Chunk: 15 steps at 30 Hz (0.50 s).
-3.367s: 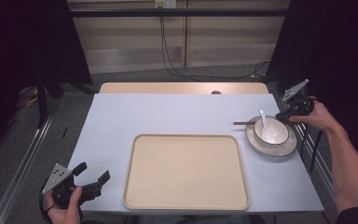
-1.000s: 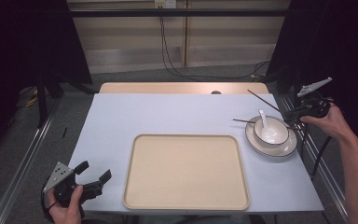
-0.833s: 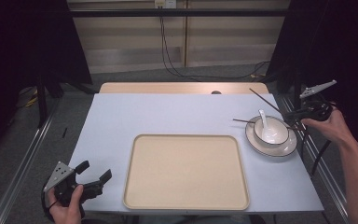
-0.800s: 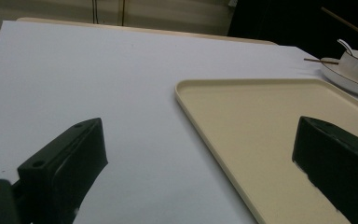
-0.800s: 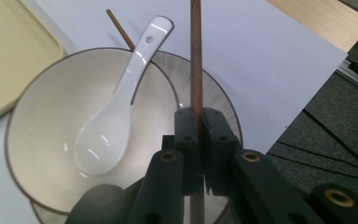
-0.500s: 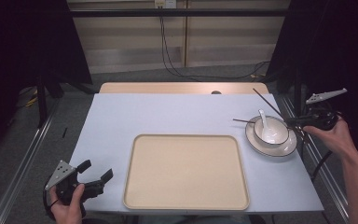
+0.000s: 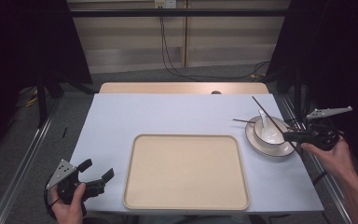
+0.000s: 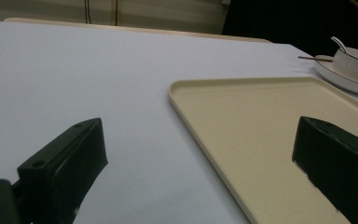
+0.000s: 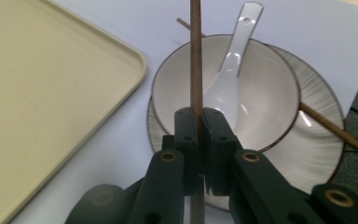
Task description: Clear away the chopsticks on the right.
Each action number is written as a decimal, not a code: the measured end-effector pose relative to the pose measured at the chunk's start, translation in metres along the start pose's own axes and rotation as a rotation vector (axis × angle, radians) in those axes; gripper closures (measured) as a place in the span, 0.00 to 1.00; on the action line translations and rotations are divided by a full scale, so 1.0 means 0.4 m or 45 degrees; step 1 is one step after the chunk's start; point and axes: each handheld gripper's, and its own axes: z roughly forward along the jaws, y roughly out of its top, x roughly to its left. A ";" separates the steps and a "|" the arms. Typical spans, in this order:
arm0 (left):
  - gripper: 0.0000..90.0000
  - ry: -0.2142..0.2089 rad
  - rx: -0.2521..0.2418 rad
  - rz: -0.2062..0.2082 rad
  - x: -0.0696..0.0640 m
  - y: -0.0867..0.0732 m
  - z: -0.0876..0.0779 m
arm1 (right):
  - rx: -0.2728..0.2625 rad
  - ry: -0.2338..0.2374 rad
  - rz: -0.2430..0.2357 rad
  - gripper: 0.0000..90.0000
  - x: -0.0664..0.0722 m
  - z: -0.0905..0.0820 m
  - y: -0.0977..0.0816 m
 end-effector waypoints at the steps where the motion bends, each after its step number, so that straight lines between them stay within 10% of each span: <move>1: 0.03 -0.004 0.000 0.001 0.001 0.000 -0.001 | 0.002 0.002 0.016 0.95 0.012 0.000 -0.003; 15: 0.03 0.017 -0.016 0.003 -0.002 -0.001 -0.014 | 0.025 0.032 0.103 0.95 0.163 0.048 -0.048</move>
